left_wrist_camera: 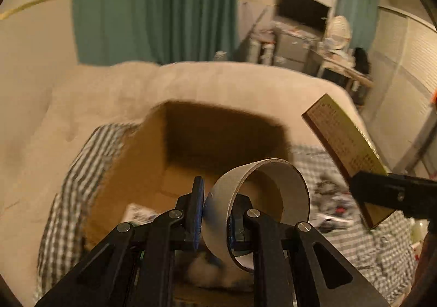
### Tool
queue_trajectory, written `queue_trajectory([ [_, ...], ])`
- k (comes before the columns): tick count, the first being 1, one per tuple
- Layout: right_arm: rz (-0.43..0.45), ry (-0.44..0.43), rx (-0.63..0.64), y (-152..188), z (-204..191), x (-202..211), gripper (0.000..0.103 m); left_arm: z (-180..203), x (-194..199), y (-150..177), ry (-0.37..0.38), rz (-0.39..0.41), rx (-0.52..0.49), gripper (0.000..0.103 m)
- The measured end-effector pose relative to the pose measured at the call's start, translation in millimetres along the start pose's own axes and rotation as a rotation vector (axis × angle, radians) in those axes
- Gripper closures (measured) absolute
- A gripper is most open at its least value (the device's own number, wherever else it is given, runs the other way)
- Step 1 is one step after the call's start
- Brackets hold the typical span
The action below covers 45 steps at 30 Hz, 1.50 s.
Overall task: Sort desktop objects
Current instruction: 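Carry tape roll and amoxicillin box over the cardboard box and release both, then grasp the black eyeglass case with the right tool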
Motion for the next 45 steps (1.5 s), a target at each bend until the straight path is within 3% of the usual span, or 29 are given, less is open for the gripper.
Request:
queue_trajectory([
  [6, -0.063, -0.02, 0.037, -6, -29, -68, 0.027, -41, -29, 24, -0.036, -0.064, 0.07, 0.088],
  [9, -0.032, -0.041, 0.019, -9, -32, -79, 0.026, -41, -33, 28, -0.025, -0.079, 0.083, 0.084],
  [10, -0.013, -0.046, 0.01, -9, -30, -77, 0.026, -38, -32, 28, -0.024, -0.083, 0.076, 0.074],
  [11, 0.007, -0.048, 0.001, -10, -27, -73, 0.024, -37, -31, 27, -0.028, -0.084, 0.071, 0.056],
  [14, 0.089, -0.014, 0.007, -14, -15, -48, 0.023, -33, -17, 25, -0.063, -0.047, 0.066, 0.03],
  [19, 0.177, 0.085, -0.01, -19, 21, 4, 0.023, -9, 24, 15, -0.037, 0.046, 0.067, 0.011],
  [23, 0.212, 0.168, -0.079, -6, 67, 56, 0.023, 25, 49, 13, 0.01, 0.073, 0.069, 0.003],
  [28, 0.229, 0.292, -0.107, 17, 114, 126, 0.023, 95, 60, 25, 0.095, 0.013, 0.0, 0.001],
  [35, 0.277, 0.429, -0.116, 48, 161, 200, 0.023, 182, 54, 65, 0.113, -0.017, -0.103, 0.001],
  [41, 0.234, 0.436, -0.152, 73, 200, 203, 0.023, 224, 25, 92, 0.109, -0.039, -0.132, 0.001],
  [45, 0.202, 0.422, -0.112, 91, 217, 191, 0.023, 247, 3, 109, 0.106, -0.018, -0.225, 0.001],
])
Point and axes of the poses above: each gripper's, at about its wrist camera, not at the fingertips, and x roughly against the way its jaws point, z to its right, y to its underside, the point moved 5 cm from there along -x, roughly the way its jaws point, and after that the axes turned 7 degrees about -y, right-handed, at the moved point
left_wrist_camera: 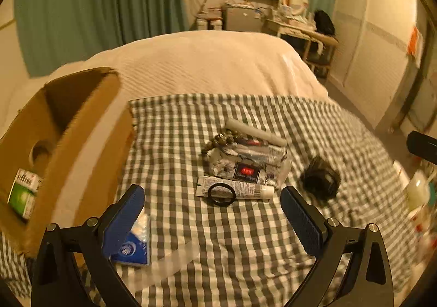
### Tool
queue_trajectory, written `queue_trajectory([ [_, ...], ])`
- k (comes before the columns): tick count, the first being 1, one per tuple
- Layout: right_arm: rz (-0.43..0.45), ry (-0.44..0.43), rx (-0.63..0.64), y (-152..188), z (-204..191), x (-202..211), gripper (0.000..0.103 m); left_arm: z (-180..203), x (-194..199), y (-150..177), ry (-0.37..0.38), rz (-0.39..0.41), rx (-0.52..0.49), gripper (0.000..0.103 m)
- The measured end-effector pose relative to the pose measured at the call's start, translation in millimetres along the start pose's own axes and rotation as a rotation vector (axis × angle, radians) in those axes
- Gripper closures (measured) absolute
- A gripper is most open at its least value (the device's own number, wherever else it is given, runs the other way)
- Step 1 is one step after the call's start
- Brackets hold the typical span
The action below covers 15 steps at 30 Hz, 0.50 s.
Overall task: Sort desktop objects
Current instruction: 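Grasp the black eyeglass case with the right tool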
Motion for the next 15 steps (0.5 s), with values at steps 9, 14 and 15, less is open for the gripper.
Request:
queue_trajectory([
  [9, -0.149, 0.003, 0.212, 45, 10, -87, 0.023, 13, -59, 17, 0.002, -0.005, -0.084, 0.001],
  [14, -0.195, -0.008, 0.17, 47, 26, -124, 0.023, 18, -86, 21, 0.031, -0.052, -0.094, 0.017],
  [15, -0.205, -0.009, 0.165, 48, 29, -129, 0.023, 17, -91, 23, 0.033, -0.065, -0.092, 0.02],
])
Point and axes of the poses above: each gripper's, at about its wrist camera, not at the fingertips, and x roughly against the way its jaws point, z to its right, y to its underside, the point moved 5 cm from there along -x, roughly the way its jaws point, and after that the axes turned 7 degrees about -y, right-handed, at the moved point
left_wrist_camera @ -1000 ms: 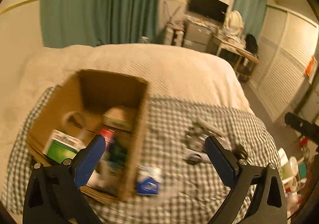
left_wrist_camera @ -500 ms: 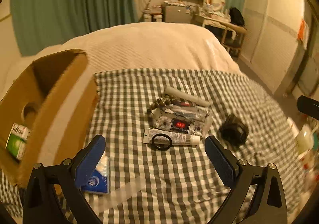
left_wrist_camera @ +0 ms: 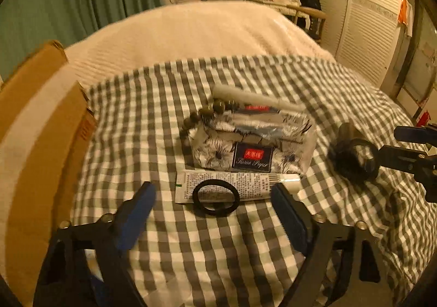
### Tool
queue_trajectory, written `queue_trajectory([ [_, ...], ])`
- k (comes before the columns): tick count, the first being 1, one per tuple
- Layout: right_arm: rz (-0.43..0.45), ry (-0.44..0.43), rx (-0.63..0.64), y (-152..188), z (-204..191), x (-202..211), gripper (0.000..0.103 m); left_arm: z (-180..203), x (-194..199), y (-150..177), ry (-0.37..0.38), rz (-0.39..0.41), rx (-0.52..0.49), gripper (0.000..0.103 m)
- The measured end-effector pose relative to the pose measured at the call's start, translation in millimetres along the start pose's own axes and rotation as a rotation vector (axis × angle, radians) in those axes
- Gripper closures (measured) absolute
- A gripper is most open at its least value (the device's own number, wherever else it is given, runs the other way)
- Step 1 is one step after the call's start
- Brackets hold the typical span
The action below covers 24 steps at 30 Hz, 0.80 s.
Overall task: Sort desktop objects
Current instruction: 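Grasp the black eyeglass case with the right tool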
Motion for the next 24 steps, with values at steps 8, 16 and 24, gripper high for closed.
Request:
queue_trajectory([
  [8, -0.052, -0.013, -0.05, 2, 19, -31, 0.023, -9, -14, 3, 0.055, -0.024, -0.011, 0.08],
  [16, -0.116, -0.04, -0.101, 0, 14, -52, 0.023, -25, -9, 6, 0.082, -0.045, 0.026, 0.091],
  [24, -0.182, -0.048, -0.157, 10, 9, -59, 0.054, -34, 10, -2, 0.077, -0.017, 0.029, 0.091],
])
Point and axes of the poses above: each gripper's, at about its wrist camera, not at the fingertips, and x roughly against the way its jaws point, z to its right, y to its underside, the point moved 5 cm from there along -x, roughly the way its jaws point, and after that the axes turned 7 degrees about -y, right-handed, at the moved point
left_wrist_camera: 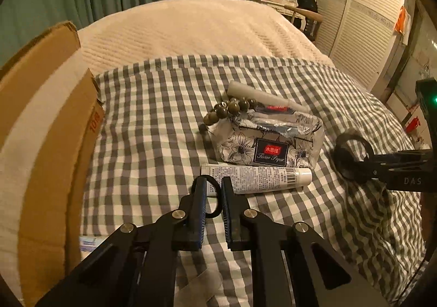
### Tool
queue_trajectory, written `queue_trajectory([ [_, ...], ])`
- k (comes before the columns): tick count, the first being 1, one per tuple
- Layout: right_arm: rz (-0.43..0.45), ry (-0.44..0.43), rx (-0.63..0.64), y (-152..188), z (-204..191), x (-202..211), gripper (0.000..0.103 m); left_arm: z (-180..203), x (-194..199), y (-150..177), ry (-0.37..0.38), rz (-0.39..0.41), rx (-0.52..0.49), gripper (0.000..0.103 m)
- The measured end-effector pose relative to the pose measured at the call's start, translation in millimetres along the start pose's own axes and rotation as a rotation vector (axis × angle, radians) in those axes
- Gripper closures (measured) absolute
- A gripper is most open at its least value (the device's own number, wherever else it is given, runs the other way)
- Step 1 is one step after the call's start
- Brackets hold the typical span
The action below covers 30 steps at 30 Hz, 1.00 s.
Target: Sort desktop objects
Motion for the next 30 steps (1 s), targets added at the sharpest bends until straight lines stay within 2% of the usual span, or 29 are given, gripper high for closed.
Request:
queue_trajectory([
  [3, 0.013, -0.008, -0.018, 2, -3, 7, 0.056, -1, 6, -3, 0.004, 0.009, 0.003, 0.092],
  [5, 0.027, -0.008, -0.013, 2, -7, 15, 0.057, -2, 11, -4, 0.005, 0.016, 0.001, 0.097],
  [11, 0.051, -0.004, 0.028, 5, -23, 40, 0.058, -4, 30, -9, 0.014, 0.044, -0.002, 0.097],
  [14, 0.047, -0.035, 0.037, 9, -34, 50, 0.059, -5, 40, -9, 0.016, 0.054, 0.002, 0.097],
  [20, 0.072, -0.032, 0.104, 11, -62, 74, 0.059, -7, 42, 2, 0.043, 0.004, 0.016, 0.096],
  [30, 0.068, -0.027, 0.115, 22, -74, 85, 0.059, 4, 5, 27, 0.059, -0.098, 0.003, 0.093],
])
Point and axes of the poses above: each gripper's, at about its wrist camera, not at the fingertips, and x roughly against the way its jaws point, z to its right, y to its underside, the point moved 5 cm from there along -x, roughly the way its jaws point, and after that the axes turned 7 degrees about -y, right-handed, at the moved point
